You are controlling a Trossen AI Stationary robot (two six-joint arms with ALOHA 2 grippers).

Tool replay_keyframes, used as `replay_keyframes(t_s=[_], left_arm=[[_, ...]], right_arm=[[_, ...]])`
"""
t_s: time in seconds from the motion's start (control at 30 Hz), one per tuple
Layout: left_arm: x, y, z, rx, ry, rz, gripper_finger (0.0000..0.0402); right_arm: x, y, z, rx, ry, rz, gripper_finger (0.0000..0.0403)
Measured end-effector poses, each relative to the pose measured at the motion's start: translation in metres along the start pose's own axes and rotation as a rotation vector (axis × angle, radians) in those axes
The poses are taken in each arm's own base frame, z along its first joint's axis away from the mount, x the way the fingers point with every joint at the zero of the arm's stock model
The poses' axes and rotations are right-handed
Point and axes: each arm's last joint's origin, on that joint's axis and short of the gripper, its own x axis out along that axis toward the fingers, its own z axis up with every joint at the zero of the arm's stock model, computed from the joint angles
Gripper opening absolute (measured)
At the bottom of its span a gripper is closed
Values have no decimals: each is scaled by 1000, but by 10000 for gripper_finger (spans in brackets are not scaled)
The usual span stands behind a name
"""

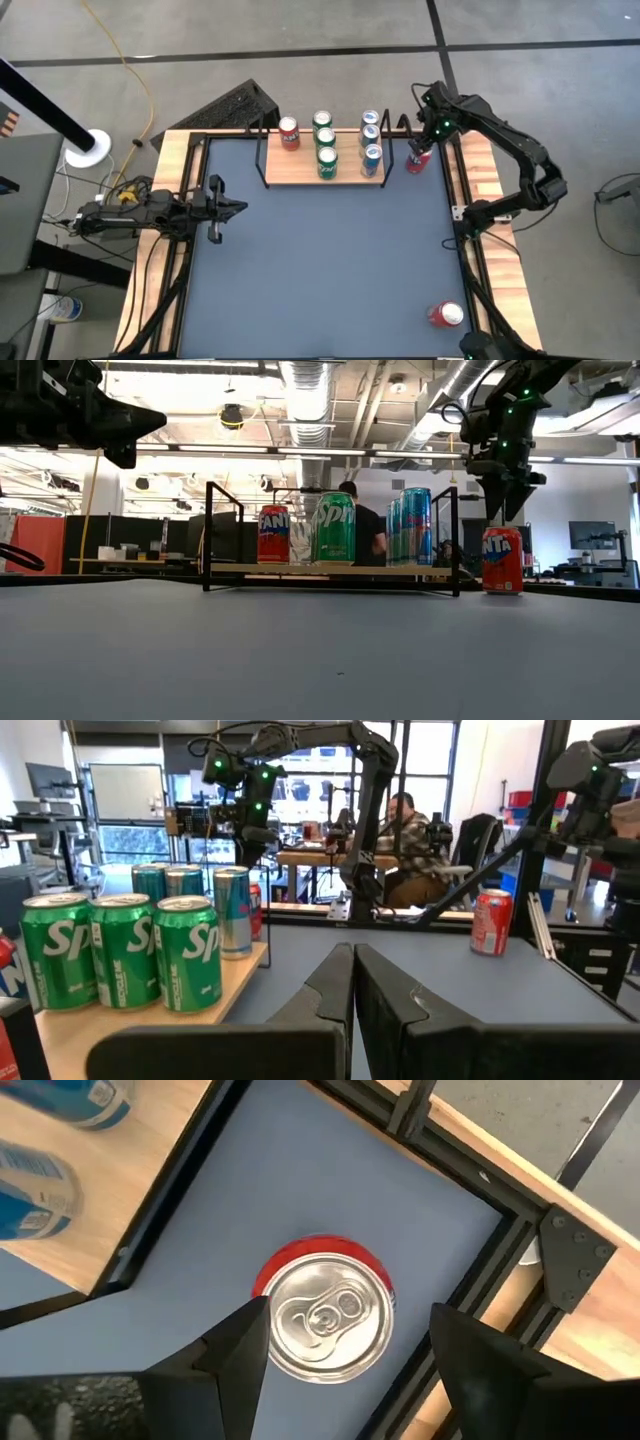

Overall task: Place canned beverage on shelf
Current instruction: Put the top red soda can on the shelf aligned with the other red soda can

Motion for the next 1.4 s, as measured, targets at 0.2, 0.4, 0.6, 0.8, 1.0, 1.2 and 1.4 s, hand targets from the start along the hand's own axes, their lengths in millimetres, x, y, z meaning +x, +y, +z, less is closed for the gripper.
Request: replay_keyframes(t_s=[0.2,0.4,0.6,0.8,1.0,1.2,1.4], left_arm=[[0,0,0,3,5,0,0],[0,0,-6,10,65,1,0],[-1,0,-17,25,174,1,0],[-2,0,-21,4,218,-2,0],[0,0,-14,82,137,-7,0],[1,-1,-11,102,32,-19,0],[1,0,-16,104,80,5,0]], right_arm=[[12,-1,-6,-5,25,28,263],[12,-1,-4,5,2,28,263],[18,-1,-6,36,4,13,263],[24,2,-9,31,-1,7,264],[25,5,-12,15,27,8,264],[25,5,-14,-43,53,10,264],[19,5,-8,-58,22,9,264]])
